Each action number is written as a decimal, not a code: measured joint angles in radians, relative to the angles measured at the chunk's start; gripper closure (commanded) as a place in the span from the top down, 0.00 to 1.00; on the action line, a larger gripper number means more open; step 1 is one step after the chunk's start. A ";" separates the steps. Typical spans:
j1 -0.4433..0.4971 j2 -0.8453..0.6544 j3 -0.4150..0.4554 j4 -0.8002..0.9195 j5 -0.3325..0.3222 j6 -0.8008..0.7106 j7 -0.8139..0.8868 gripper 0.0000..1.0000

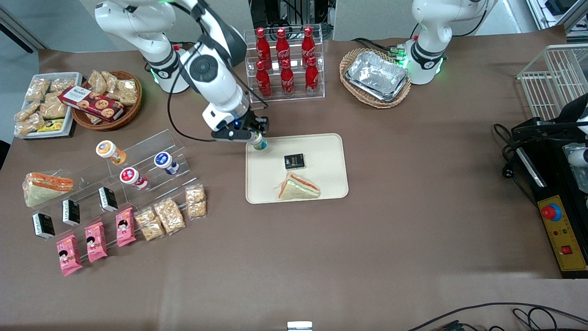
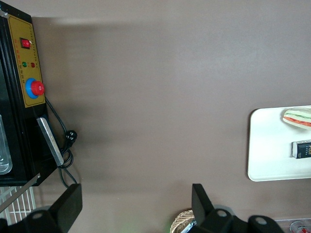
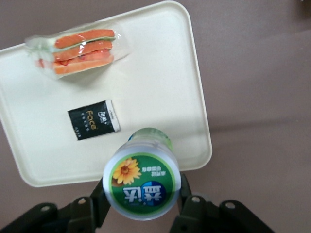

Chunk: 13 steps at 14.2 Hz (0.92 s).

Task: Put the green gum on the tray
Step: 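Carry the bottle over the cream tray beside the black card, then lower the bottle onto the tray and open the right gripper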

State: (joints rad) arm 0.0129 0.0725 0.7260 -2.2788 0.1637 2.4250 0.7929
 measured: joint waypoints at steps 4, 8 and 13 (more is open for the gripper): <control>0.011 0.155 0.001 0.000 -0.294 0.065 0.204 0.10; 0.017 0.263 0.000 0.003 -0.509 0.108 0.395 0.15; 0.017 0.285 0.000 0.012 -0.517 0.117 0.406 0.85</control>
State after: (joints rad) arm 0.0303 0.3578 0.7263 -2.2670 -0.3532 2.5420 1.1990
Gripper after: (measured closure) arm 0.335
